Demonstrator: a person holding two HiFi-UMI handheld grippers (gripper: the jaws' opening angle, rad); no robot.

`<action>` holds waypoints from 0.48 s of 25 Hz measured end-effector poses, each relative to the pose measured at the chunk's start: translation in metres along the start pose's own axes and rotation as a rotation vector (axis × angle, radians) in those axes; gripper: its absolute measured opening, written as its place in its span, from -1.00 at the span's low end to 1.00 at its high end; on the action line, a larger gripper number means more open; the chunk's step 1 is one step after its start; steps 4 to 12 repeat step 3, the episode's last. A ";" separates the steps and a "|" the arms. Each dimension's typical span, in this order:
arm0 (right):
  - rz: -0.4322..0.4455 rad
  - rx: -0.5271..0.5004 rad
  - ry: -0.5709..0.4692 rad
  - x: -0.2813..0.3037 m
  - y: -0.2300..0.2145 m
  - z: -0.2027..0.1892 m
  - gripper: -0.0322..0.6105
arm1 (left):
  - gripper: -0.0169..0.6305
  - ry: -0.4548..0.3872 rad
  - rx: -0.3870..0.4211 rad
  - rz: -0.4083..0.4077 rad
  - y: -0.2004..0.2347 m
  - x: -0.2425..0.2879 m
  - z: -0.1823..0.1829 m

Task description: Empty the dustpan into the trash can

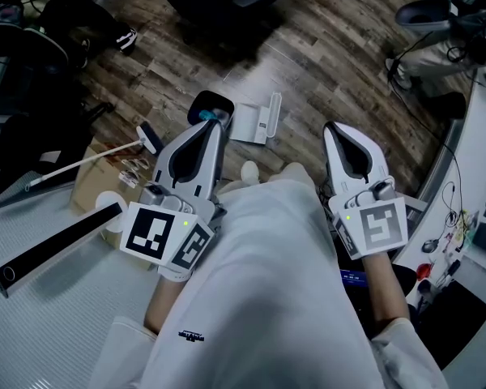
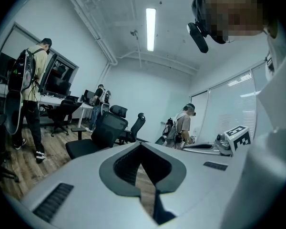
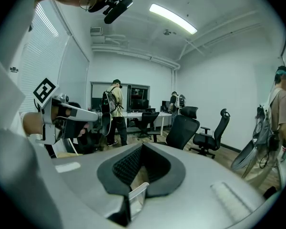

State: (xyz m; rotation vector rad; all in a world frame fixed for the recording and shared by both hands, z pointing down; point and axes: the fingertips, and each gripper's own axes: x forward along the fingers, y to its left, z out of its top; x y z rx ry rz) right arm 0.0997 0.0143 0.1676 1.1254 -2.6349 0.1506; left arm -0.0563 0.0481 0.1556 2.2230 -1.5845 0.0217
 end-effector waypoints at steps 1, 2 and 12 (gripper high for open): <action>0.001 -0.001 -0.001 -0.002 0.001 -0.001 -0.87 | -0.93 -0.001 0.001 0.000 -0.002 -0.001 -0.001; 0.003 -0.002 -0.002 -0.004 0.001 -0.002 -0.87 | -0.93 -0.002 0.002 0.000 -0.003 -0.003 -0.002; 0.004 -0.003 -0.003 -0.005 0.002 -0.002 -0.86 | -0.93 -0.004 0.003 -0.001 -0.005 -0.004 -0.003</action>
